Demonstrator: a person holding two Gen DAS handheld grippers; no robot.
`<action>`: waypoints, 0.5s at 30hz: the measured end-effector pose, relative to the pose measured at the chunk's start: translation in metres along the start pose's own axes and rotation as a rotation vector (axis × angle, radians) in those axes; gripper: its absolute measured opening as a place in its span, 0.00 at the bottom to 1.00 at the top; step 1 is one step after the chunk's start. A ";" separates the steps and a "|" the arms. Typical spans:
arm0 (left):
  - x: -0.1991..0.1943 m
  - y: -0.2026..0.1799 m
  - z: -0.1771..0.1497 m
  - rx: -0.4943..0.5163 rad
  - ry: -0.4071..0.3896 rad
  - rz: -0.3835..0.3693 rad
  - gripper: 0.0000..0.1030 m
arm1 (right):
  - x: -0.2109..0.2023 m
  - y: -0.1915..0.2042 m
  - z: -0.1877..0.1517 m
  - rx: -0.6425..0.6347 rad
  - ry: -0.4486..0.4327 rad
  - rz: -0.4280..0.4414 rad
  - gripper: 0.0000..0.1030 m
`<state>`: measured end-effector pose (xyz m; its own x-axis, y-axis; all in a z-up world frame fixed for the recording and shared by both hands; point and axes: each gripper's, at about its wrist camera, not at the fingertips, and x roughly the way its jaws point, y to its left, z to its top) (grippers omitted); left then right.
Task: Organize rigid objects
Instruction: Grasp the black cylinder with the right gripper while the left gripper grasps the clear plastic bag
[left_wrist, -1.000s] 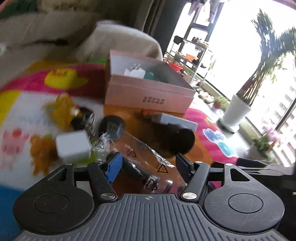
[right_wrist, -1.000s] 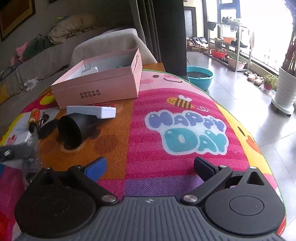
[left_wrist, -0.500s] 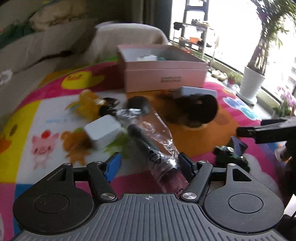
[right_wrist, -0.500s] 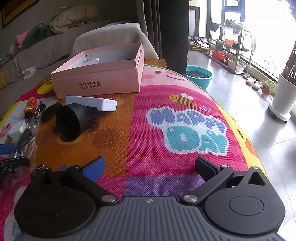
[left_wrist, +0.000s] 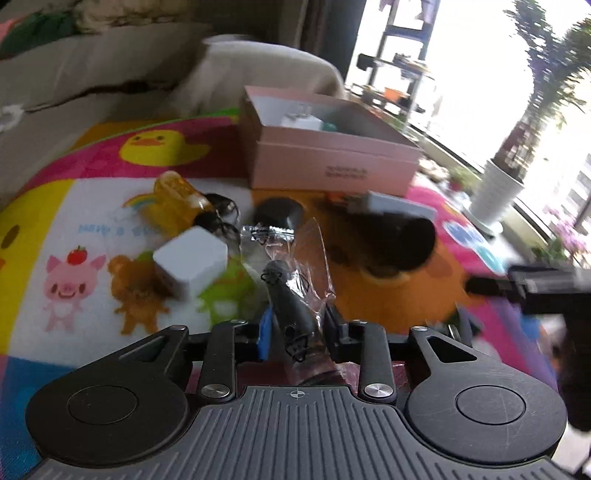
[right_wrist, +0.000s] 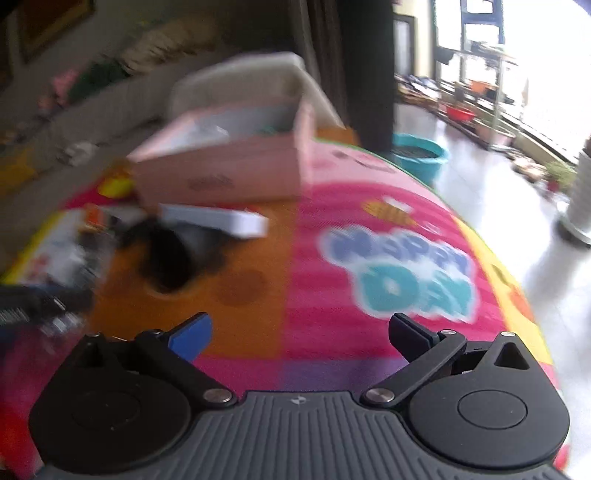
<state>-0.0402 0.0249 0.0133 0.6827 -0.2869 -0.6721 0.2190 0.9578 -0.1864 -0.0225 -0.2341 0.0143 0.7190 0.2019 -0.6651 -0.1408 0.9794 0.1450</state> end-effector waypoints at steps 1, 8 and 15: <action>-0.004 0.001 -0.005 0.009 -0.004 -0.006 0.32 | -0.002 0.007 0.003 -0.011 -0.012 0.025 0.99; -0.014 0.013 -0.021 -0.052 -0.050 -0.060 0.33 | 0.047 0.060 0.035 -0.040 0.078 0.014 0.85; -0.017 0.025 -0.029 -0.147 -0.098 -0.108 0.31 | 0.055 0.083 0.048 -0.100 0.090 -0.002 0.47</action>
<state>-0.0666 0.0543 -0.0002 0.7272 -0.3814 -0.5708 0.1952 0.9120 -0.3607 0.0380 -0.1427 0.0249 0.6562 0.1956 -0.7288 -0.2101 0.9750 0.0725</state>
